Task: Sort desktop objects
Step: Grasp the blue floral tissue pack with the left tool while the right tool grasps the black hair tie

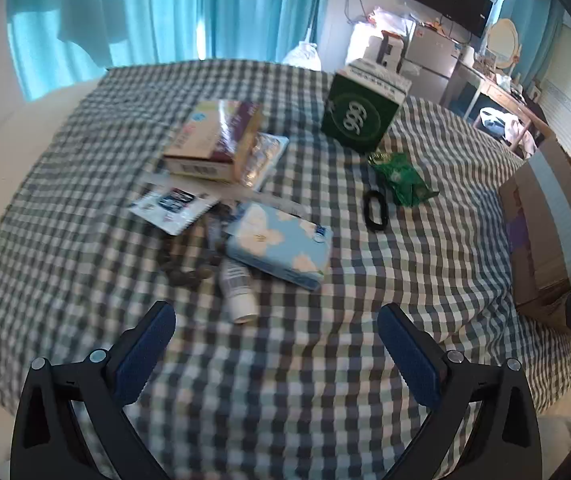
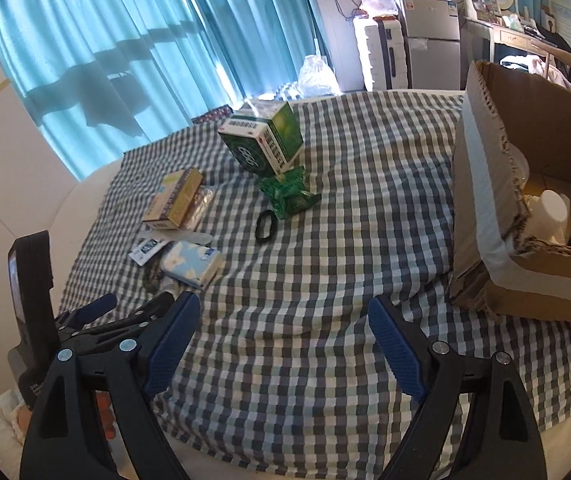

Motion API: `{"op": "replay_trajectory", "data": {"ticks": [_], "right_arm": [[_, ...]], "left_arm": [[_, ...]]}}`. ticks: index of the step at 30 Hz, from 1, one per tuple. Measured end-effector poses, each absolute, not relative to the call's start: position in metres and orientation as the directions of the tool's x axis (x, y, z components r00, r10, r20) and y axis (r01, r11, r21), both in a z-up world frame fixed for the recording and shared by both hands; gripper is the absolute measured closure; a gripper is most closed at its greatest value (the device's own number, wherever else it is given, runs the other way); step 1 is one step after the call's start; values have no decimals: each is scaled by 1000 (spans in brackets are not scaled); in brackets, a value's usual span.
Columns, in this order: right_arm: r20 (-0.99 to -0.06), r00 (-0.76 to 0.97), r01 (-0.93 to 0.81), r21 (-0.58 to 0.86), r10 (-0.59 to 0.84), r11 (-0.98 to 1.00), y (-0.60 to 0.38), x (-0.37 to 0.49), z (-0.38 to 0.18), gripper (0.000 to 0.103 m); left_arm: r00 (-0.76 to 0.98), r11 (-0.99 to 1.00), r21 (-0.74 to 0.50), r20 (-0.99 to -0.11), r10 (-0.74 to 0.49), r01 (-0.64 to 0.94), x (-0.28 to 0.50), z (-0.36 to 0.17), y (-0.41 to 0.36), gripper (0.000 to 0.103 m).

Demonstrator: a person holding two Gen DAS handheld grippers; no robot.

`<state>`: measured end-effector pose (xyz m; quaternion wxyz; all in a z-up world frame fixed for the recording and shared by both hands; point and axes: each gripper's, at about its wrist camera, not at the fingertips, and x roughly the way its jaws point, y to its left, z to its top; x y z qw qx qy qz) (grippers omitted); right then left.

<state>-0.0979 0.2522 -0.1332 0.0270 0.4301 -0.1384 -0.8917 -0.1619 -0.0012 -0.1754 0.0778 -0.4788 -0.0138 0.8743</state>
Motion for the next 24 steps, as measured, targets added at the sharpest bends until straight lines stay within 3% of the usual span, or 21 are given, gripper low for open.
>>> {"op": "replay_trajectory", "data": {"ticks": [12,17,18,21,24], "right_arm": [[-815,-547,-64,270,-192,-961,259,-153,-182,17],[-821,-540,-25,236,-186,-971,246,-186,-192,17],[-819,-542,-17,233,-187,-972,242,-193,-193,23],[-824,-523,8,250,-217,-968,234,-215,-200,40],[-833,-487,6,299,-264,-954,224,-230,-213,44]], "left_arm": [[-515,-985,16,-854,75,-171,-222,-227,22,0],[-510,-988,-44,-852,115,-150,-238,-231,14,0],[-513,-987,-54,-850,124,-148,-239,-231,13,1],[-523,-986,-46,-843,125,-163,-236,-228,9,20],[-512,-982,-63,-847,146,-177,-232,-225,4,21]]}}
